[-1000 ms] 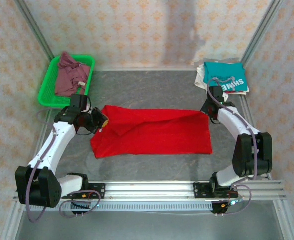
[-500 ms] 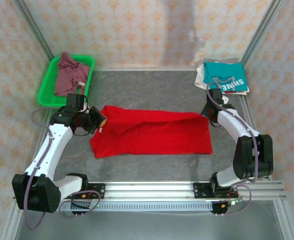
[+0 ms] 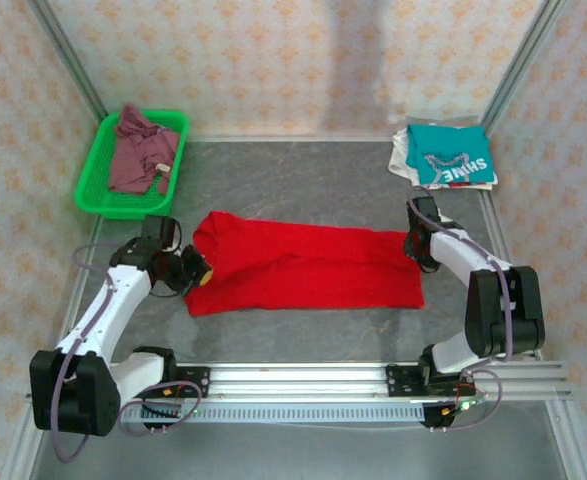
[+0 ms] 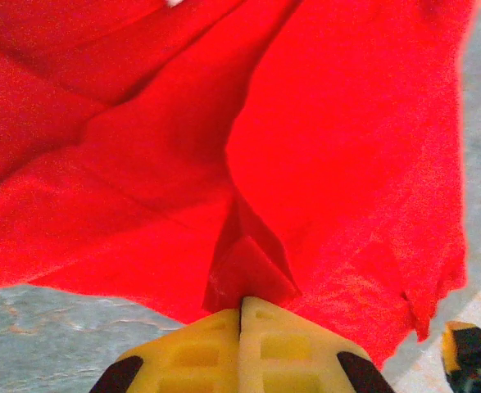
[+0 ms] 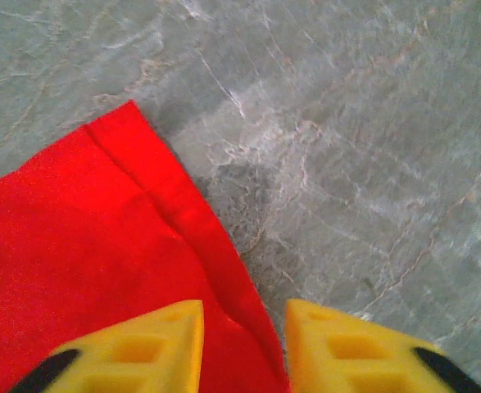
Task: Fold and stack the t-shirts
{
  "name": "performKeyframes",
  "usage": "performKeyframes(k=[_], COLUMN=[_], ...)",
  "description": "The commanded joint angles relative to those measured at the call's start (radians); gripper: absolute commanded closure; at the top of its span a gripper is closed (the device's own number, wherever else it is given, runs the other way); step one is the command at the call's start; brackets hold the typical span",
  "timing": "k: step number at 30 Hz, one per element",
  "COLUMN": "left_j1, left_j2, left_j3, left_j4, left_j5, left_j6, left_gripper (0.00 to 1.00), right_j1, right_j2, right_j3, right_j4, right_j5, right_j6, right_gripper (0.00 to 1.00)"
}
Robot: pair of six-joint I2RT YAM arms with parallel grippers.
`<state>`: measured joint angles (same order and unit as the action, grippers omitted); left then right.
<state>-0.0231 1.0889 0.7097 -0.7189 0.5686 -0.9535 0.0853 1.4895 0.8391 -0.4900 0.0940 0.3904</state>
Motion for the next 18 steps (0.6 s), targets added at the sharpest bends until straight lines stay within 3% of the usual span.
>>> performKeyframes(k=[1, 8, 18], left_j1=[0.011, 0.012, 0.011], left_j2=[0.018, 0.011, -0.043], left_j3=[-0.018, 0.017, 0.151], left_j4=[0.066, 0.063, 0.002], left_j5=[0.006, 0.035, 0.091], left_j6=[-0.015, -0.035, -0.108], left_gripper=[1.00, 1.00, 1.00], right_j1=[0.004, 0.041, 0.066], right_j2=[0.000, -0.034, 0.072], right_j3=[0.030, 0.086, 0.129], right_j4=[-0.059, -0.036, 0.003], right_j5=[0.054, 0.009, -0.040], right_j6=[0.014, -0.029, -0.013], right_gripper=[0.56, 0.54, 0.55])
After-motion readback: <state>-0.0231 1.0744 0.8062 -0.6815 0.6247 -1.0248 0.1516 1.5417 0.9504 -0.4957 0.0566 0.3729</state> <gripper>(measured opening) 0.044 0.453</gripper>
